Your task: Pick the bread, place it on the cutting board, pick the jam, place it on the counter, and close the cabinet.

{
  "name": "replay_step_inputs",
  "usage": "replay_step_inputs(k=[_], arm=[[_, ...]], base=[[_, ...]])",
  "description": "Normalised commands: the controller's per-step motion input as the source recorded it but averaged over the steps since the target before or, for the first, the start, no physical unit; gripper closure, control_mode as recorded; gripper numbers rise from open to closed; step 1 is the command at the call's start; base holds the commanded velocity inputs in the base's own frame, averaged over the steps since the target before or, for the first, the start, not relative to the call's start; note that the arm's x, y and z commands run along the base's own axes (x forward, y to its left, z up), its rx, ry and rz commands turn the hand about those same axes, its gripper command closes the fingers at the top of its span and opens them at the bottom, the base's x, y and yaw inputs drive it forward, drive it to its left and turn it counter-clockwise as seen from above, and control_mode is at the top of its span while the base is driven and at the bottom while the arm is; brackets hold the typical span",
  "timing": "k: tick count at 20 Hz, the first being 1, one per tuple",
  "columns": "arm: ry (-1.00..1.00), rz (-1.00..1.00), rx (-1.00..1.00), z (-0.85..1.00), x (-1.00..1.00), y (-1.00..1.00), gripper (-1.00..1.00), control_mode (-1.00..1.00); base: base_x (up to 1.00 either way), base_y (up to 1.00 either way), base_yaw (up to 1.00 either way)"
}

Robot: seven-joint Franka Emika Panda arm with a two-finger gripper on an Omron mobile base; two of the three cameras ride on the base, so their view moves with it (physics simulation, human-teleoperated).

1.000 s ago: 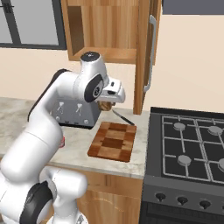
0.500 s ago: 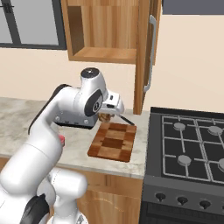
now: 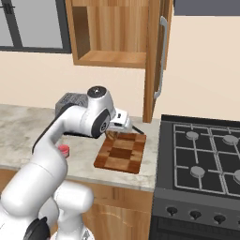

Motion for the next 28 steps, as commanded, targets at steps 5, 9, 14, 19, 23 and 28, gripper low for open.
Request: replay_step_inputs(k=[5, 9, 14, 19, 23, 28], arm=[[0.00, 0.00, 0.00, -0.33, 0.00, 0.00, 1.00, -1.00], [0.00, 0.00, 0.00, -0.34, 0.00, 0.00, 1.00, -1.00], [0.00, 0.00, 0.00, -0.30, 0.03, 0.00, 1.00, -1.00], [0.00, 0.00, 0.00, -0.27, 0.13, 0.00, 1.00, -1.00], [0.00, 0.00, 0.00, -0.26, 0.16, 0.00, 1.00, -1.00], [0.00, 0.00, 0.00, -0.23, 0.16, 0.00, 1.00, -1.00]], base=[[0.00, 0.00, 0.00], [0.00, 0.00, 0.00], [0.00, 0.00, 0.00], [0.00, 0.00, 0.00], [0.00, 0.00, 0.00], [0.00, 0.00, 0.00]])
